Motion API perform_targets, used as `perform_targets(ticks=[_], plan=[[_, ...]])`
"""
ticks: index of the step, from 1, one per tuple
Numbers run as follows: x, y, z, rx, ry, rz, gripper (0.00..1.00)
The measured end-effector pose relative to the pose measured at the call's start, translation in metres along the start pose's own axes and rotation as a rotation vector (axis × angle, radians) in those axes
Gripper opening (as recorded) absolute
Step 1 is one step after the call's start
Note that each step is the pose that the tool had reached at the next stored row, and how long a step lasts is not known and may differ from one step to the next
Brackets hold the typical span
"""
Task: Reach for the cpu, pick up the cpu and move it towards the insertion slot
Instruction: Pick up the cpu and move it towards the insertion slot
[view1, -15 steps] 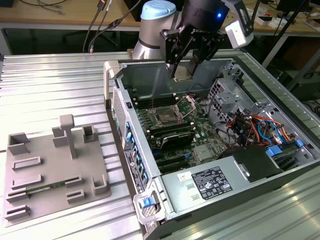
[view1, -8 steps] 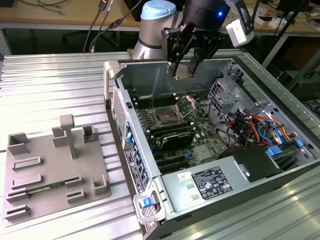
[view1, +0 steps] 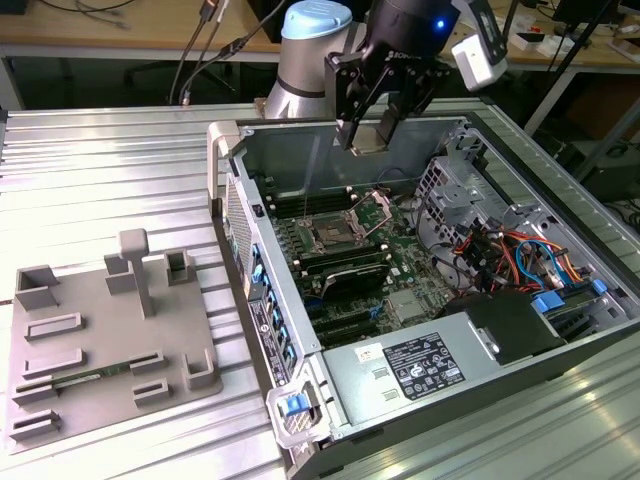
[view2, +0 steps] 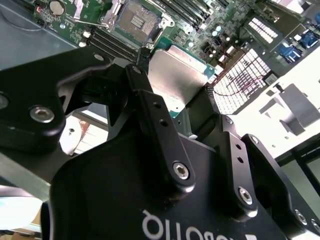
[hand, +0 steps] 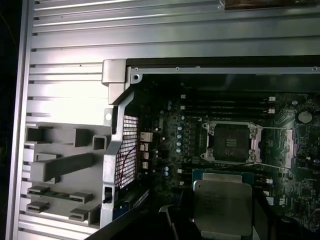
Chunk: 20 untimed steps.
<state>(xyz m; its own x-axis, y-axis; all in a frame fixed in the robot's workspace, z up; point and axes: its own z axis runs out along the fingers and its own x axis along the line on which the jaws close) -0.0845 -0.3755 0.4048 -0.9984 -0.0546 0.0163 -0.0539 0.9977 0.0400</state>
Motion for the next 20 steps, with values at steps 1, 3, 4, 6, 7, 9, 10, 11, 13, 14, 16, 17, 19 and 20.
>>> perform_targets(ticks=[1, 3, 4, 6, 7, 9, 10, 11, 13, 14, 16, 17, 19, 20], plan=[[-0.0005, 0.0010, 0.0001, 0.0001, 0.0000, 0.000, 0.55], [-0.0033, 0.0046, 0.0004, 0.0000, 0.0000, 0.000, 0.55], [-0.0056, 0.0061, 0.0005, -0.0001, 0.0000, 0.000, 0.55], [-0.0096, 0.0081, 0.0005, 0.0001, 0.0000, 0.000, 0.55], [-0.0115, 0.0091, 0.0006, 0.0000, 0.0000, 0.000, 0.55], [-0.0160, 0.0135, 0.0009, 0.0001, 0.0000, 0.000, 0.55], [-0.0165, 0.0167, 0.0013, -0.0001, -0.0003, 0.000, 0.55], [-0.0166, 0.0183, 0.0015, -0.0005, -0.0007, 0.000, 0.55], [-0.0172, 0.0243, 0.0028, -0.0010, -0.0008, 0.000, 0.55], [-0.0180, 0.0279, 0.0042, -0.0012, -0.0009, 0.000, 0.55], [-0.0192, 0.0313, 0.0065, -0.0013, -0.0010, 0.000, 0.55], [-0.0209, 0.0326, 0.0073, -0.0012, -0.0009, 0.000, 0.55], [-0.0234, 0.0345, 0.0087, -0.0011, -0.0009, 0.000, 0.55], [-0.0234, 0.0350, 0.0097, -0.0012, -0.0013, 0.000, 0.55]])
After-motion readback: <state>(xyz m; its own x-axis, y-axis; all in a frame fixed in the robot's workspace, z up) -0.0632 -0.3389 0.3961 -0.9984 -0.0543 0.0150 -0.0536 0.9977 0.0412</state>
